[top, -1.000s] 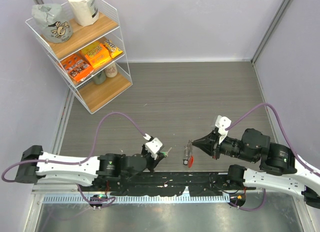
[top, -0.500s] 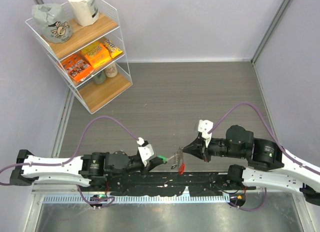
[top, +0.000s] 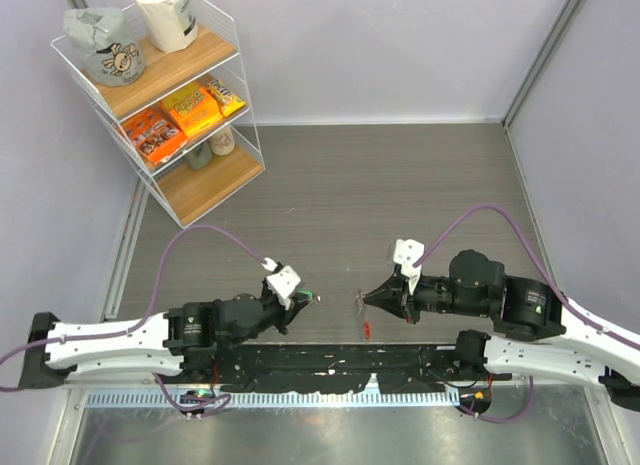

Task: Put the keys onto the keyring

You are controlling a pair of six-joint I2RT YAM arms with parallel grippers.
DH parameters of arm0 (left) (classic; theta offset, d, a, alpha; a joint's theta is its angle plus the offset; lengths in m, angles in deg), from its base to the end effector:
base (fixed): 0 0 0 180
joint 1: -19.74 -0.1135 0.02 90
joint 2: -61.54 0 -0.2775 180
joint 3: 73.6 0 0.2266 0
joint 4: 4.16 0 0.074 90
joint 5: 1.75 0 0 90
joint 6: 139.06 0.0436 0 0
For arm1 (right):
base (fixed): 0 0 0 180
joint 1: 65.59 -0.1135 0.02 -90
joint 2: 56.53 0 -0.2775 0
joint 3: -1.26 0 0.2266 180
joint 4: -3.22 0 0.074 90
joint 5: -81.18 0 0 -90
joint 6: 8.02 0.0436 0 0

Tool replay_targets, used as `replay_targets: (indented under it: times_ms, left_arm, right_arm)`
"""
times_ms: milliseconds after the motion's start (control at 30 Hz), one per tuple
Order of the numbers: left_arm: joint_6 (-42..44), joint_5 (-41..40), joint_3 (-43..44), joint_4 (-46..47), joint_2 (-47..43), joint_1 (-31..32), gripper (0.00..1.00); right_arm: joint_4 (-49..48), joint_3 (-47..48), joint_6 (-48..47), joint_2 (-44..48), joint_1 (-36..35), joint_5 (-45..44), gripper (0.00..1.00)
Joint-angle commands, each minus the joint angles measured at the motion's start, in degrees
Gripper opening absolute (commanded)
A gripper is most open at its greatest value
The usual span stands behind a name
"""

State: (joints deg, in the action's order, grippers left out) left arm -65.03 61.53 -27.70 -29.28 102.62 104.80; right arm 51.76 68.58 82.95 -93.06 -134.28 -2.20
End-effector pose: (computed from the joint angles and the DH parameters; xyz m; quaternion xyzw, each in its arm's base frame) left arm 0.0318 -0.1403 0.2757 0.3440 0.7325 -0.3085 0.4999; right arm 0.0329 0.0982 0.3589 -0.4776 0.6507 0.3744 0.4565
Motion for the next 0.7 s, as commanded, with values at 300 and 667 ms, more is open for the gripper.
replay_targets:
  times_ms: [300,667]
  left_arm:
    - [-3.36,-4.77,1.53,-4.55,0.66,-2.93,0.0]
    - [-1.69,13.19,-6.33,4.8,-7.27,-29.16,0.0]
  right_arm:
    - [-7.26,-0.73,-0.27,-0.37,-0.22,-1.07,0.06]
    - [-10.07,-1.69,0.26,-2.31,-0.13,0.33,0.06]
